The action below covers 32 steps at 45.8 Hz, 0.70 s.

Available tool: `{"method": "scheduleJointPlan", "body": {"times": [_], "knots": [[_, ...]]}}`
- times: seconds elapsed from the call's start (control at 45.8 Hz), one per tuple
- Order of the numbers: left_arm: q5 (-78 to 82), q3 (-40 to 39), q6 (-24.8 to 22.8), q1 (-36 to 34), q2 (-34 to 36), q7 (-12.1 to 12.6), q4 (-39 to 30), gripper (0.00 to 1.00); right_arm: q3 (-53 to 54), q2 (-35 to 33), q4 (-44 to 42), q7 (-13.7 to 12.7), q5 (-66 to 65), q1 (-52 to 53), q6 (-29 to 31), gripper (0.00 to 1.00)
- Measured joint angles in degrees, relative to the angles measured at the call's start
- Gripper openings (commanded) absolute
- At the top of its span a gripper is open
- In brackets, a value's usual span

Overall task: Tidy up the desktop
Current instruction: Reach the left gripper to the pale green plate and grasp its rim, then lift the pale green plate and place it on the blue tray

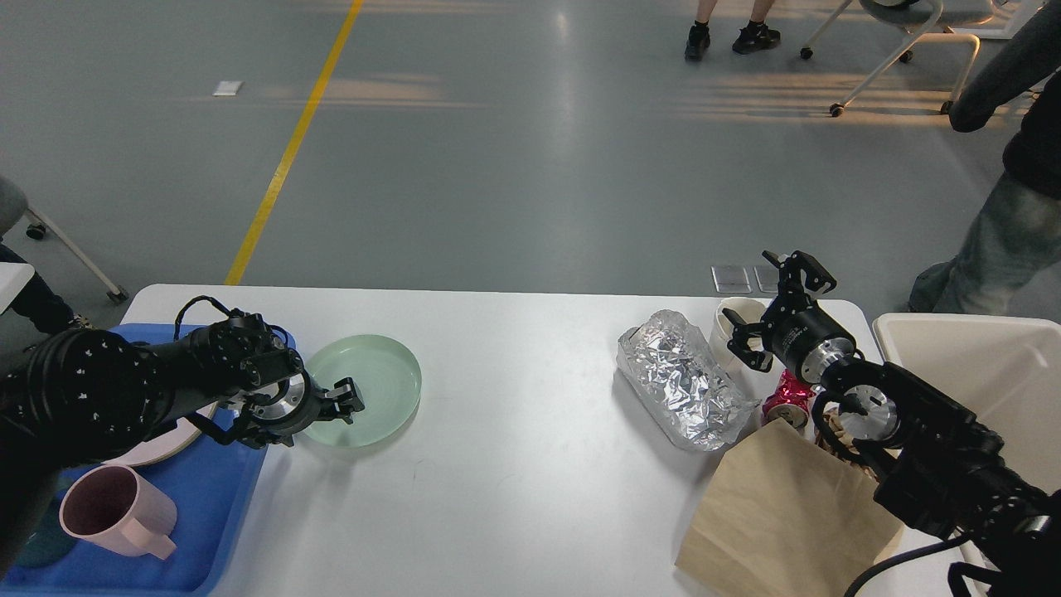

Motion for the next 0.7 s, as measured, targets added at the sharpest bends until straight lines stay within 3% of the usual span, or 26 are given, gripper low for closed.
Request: {"method": "scheduleJointPlan", "body": {"times": [0.502,0.568,0.699], "knots": [[0.1,-3.5,-0.8,3.2,-0.5,0.0,3.0,0.51,0.0,0.0,0.0,0.0,0.0,0.0,0.0,1.00],[0.1,-3.5,-1.5,3.3,-0.5,0.1,3.0,0.39,0.0,0.0,0.0,0.0,0.0,0.0,0.0,1.00],[0.1,-3.7,-7.7,3.3,-0.3,0.1,3.5,0.02,0.0,0.0,0.0,0.0,0.0,0.0,0.0,1.00]]}}
